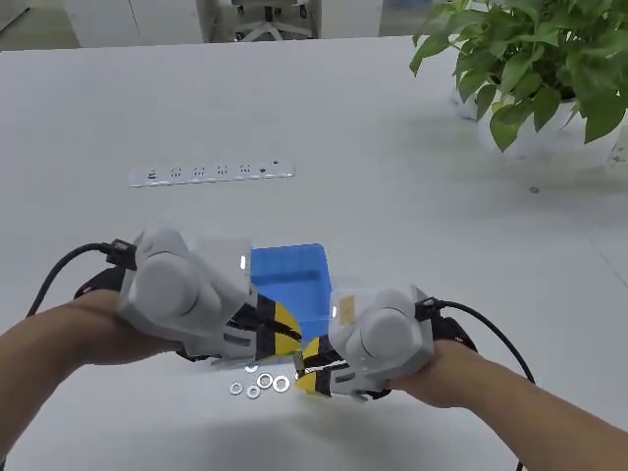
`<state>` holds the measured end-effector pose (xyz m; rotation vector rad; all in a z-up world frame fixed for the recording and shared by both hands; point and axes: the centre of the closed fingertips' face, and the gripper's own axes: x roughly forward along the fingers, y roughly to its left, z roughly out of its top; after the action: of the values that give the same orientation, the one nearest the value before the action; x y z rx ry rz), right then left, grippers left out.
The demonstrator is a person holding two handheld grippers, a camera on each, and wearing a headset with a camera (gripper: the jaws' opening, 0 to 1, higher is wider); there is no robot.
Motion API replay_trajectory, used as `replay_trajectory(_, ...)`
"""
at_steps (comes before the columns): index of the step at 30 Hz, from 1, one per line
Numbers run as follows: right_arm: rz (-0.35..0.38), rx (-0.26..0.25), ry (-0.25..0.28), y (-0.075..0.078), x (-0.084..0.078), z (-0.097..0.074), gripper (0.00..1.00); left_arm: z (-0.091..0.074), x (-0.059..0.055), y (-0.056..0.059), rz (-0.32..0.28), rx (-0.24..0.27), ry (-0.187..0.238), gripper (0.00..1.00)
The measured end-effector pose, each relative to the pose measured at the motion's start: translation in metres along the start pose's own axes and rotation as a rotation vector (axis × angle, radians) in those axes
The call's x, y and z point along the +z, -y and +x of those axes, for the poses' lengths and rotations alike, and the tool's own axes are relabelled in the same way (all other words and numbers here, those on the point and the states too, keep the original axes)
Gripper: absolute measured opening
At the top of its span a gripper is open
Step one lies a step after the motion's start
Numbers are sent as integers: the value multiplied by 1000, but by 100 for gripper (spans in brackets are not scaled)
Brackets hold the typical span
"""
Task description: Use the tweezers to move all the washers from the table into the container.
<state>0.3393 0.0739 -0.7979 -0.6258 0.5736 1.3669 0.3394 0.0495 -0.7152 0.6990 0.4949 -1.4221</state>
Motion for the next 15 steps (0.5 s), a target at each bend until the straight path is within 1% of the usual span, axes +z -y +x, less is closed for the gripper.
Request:
replay_trajectory(7, 7, -2, 7, 1, 0, 0, 13, 1, 0, -1, 6, -6, -6, 7)
replay_trajectory(11, 13, -9, 5, 3, 0, 0, 12, 2, 1, -4, -1, -8, -6, 7)
replay_trajectory(15, 34, -11, 9, 4, 0, 0, 11, 3, 0, -6, -4, -13, -10, 8)
